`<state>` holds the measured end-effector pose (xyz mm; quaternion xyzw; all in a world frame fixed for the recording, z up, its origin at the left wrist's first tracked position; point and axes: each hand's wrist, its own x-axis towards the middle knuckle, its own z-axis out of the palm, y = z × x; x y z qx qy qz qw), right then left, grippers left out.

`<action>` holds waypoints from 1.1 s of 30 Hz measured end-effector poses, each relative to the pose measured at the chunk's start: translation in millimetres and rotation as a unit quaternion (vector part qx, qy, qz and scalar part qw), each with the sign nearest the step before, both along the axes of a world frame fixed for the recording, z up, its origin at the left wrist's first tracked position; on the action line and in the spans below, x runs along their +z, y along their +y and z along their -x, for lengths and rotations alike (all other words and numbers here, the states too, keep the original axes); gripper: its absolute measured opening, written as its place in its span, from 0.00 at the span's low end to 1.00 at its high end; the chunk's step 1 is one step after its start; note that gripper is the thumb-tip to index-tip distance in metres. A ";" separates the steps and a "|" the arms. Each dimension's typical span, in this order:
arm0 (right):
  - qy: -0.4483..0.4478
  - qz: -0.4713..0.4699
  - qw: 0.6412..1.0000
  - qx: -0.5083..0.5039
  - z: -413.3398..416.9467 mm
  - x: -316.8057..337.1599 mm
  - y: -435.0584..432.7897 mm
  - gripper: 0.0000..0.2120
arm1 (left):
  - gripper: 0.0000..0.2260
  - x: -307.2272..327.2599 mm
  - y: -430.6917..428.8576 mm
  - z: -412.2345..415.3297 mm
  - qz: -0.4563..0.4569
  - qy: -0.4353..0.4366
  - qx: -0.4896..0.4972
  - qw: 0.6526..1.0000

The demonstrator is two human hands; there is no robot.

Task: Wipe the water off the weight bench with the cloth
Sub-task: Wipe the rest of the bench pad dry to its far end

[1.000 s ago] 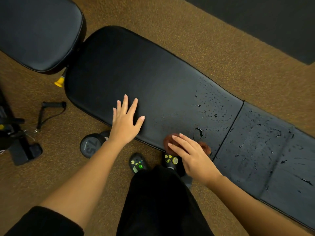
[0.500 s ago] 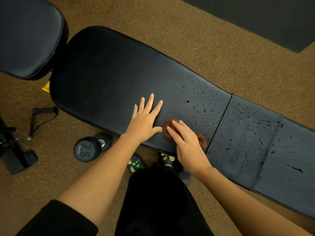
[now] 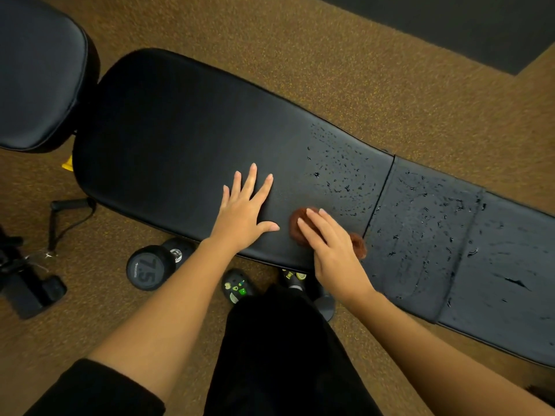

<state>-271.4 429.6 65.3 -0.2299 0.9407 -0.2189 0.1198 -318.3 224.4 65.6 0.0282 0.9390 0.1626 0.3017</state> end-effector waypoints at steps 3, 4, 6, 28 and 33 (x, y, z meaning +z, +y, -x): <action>0.003 -0.004 0.999 0.041 -6.5 4.5 12.0 0.27 | 0.42 0.8 -0.2 0.3 -0.004 0.000 0.002 1.000; 0.001 -0.006 0.999 0.045 -2.5 5.6 15.6 0.27 | 0.41 0.8 -0.6 0.0 -0.008 0.002 0.005 1.000; -0.003 -0.012 1.000 0.027 14.1 5.0 19.0 0.27 | 0.41 0.7 -2.1 -0.8 -0.018 0.005 0.013 1.000; -0.002 -0.027 0.998 -0.058 101.5 2.9 -28.4 0.27 | 0.42 -0.9 -1.0 -0.3 -0.015 0.008 0.018 1.000; -0.004 -0.018 1.000 0.008 73.4 0.4 -23.6 0.30 | 0.42 -0.3 -1.1 -0.8 -0.026 0.003 0.022 0.999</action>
